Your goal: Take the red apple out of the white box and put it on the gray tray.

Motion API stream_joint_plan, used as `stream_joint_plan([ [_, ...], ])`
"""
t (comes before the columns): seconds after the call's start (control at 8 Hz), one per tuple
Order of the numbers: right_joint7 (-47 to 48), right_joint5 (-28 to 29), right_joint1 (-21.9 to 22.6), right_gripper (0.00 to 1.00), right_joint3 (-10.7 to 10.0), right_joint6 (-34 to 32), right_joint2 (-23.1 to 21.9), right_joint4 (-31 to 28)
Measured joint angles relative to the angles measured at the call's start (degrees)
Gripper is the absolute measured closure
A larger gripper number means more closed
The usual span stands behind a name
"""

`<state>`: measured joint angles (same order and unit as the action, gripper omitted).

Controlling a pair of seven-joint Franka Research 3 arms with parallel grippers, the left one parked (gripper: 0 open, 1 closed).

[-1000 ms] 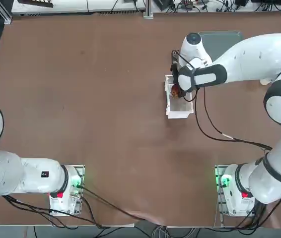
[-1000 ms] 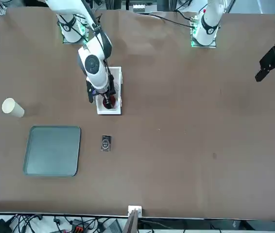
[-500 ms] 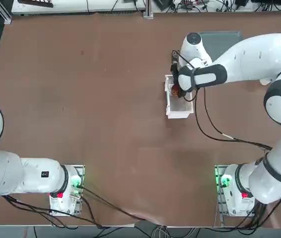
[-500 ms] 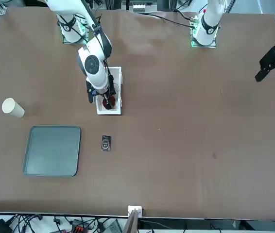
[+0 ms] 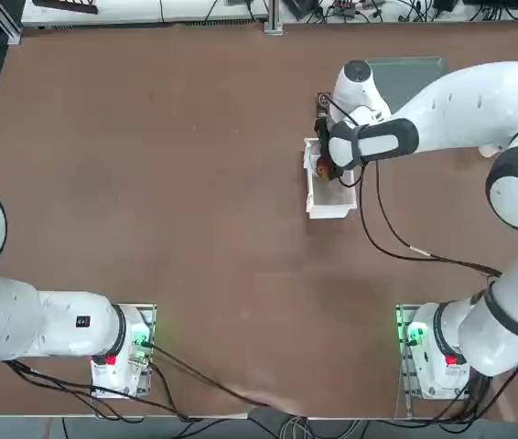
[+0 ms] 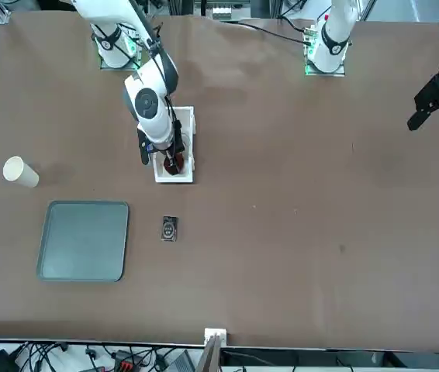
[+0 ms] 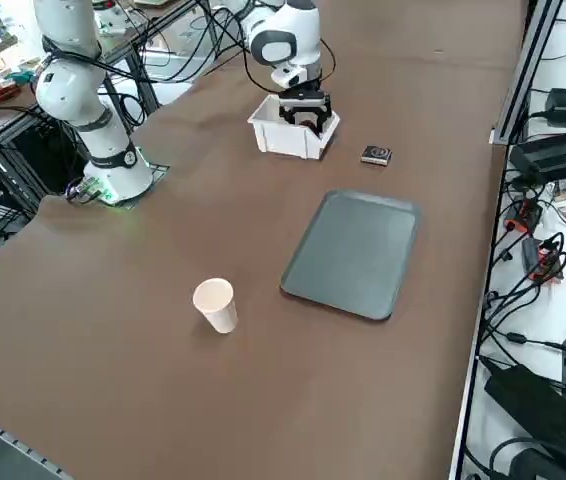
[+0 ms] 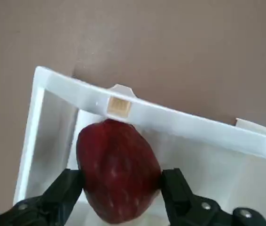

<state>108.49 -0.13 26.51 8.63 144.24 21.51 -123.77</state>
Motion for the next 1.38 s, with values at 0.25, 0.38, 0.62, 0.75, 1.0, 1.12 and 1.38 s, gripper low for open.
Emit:
stream_joint_plan([
  [0.25,0.00,0.00,0.07,0.04,0.02,0.17,0.13,0.01],
  [0.38,0.00,0.00,0.10,0.06,0.05,0.17,0.08,0.01],
  [0.62,0.00,0.00,0.15,0.11,0.08,0.17,-0.03,0.02],
  [0.75,0.00,0.00,0.15,0.11,0.08,0.17,-0.03,0.03],
  [1.0,0.01,0.00,0.15,0.11,0.08,0.17,-0.05,0.14],
  [1.12,0.03,0.00,0.14,0.11,0.06,0.34,-0.06,0.27],
  [1.38,0.03,0.00,0.06,0.11,-0.28,-0.22,-0.86,1.10],
])
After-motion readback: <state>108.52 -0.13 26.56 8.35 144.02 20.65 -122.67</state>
